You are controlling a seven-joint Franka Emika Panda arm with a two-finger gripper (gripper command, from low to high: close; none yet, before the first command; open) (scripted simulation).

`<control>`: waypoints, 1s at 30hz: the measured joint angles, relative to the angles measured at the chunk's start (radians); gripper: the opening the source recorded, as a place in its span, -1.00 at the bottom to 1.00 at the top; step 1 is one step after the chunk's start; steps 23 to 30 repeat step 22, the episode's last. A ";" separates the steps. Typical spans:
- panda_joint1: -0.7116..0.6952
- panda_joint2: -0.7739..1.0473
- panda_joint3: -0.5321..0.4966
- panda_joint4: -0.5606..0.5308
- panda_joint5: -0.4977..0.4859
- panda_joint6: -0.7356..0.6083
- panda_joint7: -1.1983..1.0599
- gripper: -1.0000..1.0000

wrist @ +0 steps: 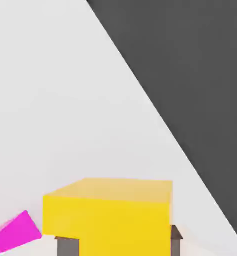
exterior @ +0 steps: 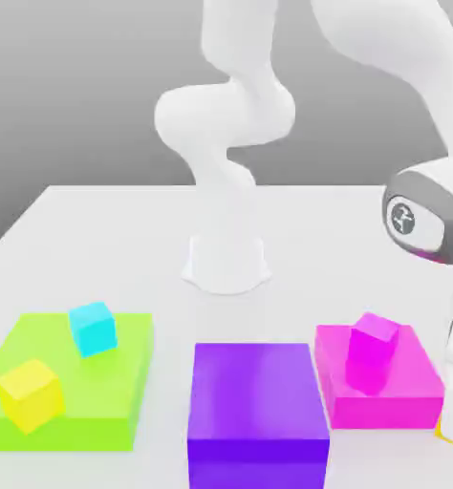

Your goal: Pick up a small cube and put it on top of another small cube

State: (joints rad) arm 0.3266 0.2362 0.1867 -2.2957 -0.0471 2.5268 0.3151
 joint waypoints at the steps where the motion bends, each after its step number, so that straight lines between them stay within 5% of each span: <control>1: 0.000 -0.037 0.006 -0.030 0.012 -0.006 -0.009 -1.00; 14: 0.055 -0.500 0.024 -0.421 0.140 -0.072 -0.107 -1.00; 19: 0.043 -0.374 0.039 -0.472 0.110 0.105 -0.085 -1.00; 20: 0.042 -0.353 0.041 -0.476 0.104 0.129 -0.080 1.00; 30: 0.042 -0.353 0.041 -0.476 0.104 0.129 -0.080 1.00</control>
